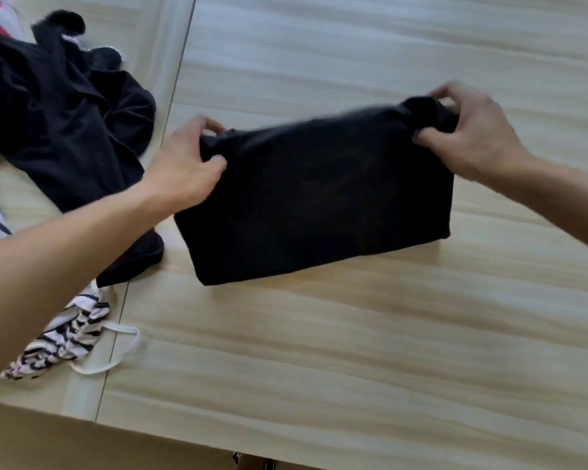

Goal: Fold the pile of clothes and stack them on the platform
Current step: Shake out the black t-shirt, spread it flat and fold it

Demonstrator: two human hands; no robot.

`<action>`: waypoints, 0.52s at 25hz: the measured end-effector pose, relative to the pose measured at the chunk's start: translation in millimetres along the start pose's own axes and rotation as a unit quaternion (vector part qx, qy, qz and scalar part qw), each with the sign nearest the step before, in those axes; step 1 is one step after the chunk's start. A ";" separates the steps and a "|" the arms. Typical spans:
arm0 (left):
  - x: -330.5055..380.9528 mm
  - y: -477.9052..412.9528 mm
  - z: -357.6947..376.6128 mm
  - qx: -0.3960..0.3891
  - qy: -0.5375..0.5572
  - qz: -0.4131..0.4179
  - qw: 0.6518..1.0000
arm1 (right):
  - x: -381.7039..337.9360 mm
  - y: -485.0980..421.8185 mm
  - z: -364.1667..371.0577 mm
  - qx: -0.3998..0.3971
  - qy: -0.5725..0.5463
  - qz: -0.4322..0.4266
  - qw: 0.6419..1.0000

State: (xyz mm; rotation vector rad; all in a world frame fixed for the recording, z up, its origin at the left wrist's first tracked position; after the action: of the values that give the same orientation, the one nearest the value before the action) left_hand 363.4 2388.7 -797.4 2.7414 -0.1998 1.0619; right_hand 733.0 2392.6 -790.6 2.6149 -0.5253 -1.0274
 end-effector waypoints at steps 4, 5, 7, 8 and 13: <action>20.7 -15.9 49.1 -0.023 -0.209 0.190 0.959 | -3.0 -19.6 45.8 0.091 0.185 -0.017 0.978; 20.6 -11.0 76.0 -0.075 -0.240 0.215 0.944 | -6.3 -13.0 70.9 0.063 0.210 -0.070 0.973; 8.2 -0.1 121.5 -0.159 -0.297 0.217 0.916 | -0.6 -0.9 119.6 -0.008 0.269 -0.139 0.953; -0.4 3.1 136.4 -0.174 -0.321 0.213 0.906 | 7.2 2.4 137.4 -0.024 0.299 -0.151 0.942; -18.7 -1.1 145.1 -0.157 -0.345 0.227 0.897 | 48.8 2.0 150.6 0.032 0.308 -0.090 0.947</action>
State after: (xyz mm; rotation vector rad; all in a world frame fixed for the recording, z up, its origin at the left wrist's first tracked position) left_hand 444.3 2357.7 -915.2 2.6863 -1.0487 0.0398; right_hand 660.9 2350.9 -925.3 2.8712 -0.1713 -0.1899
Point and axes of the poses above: each hand's wrist, its own y-axis away from the middle knuckle, its own z-axis out of the palm, x = y × z, the point moved 7 cm from there along -y, towards the middle knuckle, and after that the axes turned 14 degrees about z, right-handed, at the moved point
